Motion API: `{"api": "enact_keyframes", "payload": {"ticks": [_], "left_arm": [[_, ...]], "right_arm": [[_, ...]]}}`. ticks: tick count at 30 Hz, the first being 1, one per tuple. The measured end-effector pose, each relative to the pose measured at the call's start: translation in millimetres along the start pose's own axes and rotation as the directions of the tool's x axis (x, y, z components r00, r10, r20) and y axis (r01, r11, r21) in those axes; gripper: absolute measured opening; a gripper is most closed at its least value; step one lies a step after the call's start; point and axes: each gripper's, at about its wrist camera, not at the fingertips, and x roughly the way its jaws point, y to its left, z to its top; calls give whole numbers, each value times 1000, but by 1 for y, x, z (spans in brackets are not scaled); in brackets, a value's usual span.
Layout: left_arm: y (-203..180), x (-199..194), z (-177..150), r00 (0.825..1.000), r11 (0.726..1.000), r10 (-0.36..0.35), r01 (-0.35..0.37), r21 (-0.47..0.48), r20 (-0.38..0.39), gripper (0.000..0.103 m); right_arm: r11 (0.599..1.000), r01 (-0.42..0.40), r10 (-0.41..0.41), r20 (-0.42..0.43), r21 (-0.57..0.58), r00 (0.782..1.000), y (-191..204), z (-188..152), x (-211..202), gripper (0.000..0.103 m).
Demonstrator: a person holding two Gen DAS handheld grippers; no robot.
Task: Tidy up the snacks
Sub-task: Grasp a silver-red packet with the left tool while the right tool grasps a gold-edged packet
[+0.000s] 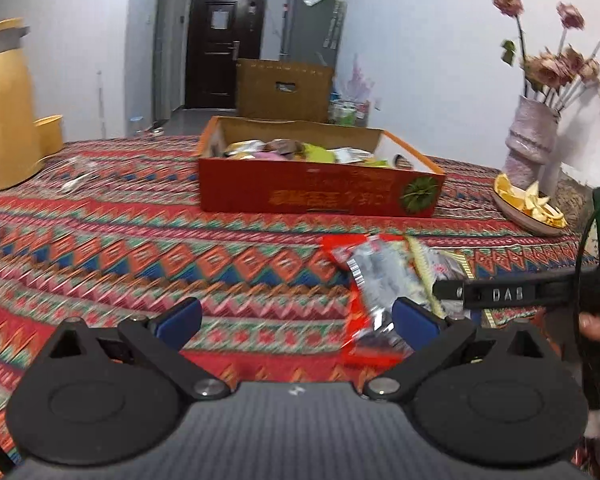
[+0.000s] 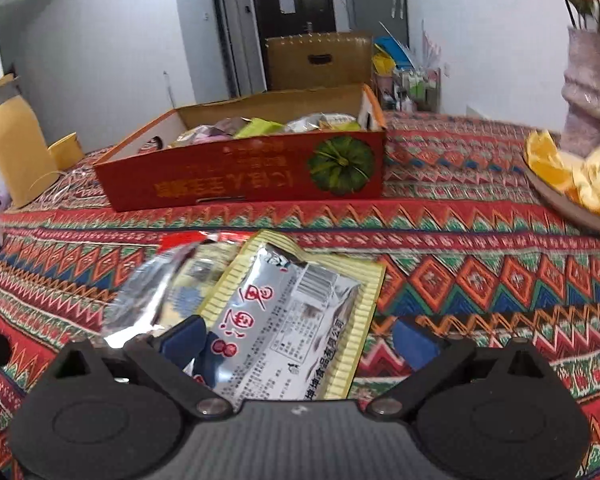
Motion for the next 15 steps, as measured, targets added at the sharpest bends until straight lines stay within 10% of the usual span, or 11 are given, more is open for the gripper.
{"api": "enact_keyframes", "payload": {"ticks": [9,15], "left_arm": [[-78,83,13,998,982,46,-39,182,-36,103],[-90,109,9,990,985,58,-36,167,-129,98]], "right_arm": [[984,167,-166,20,-69,986,-38,-13,-19,100],[992,121,-121,15,22,993,-53,-19,-37,101]]}}
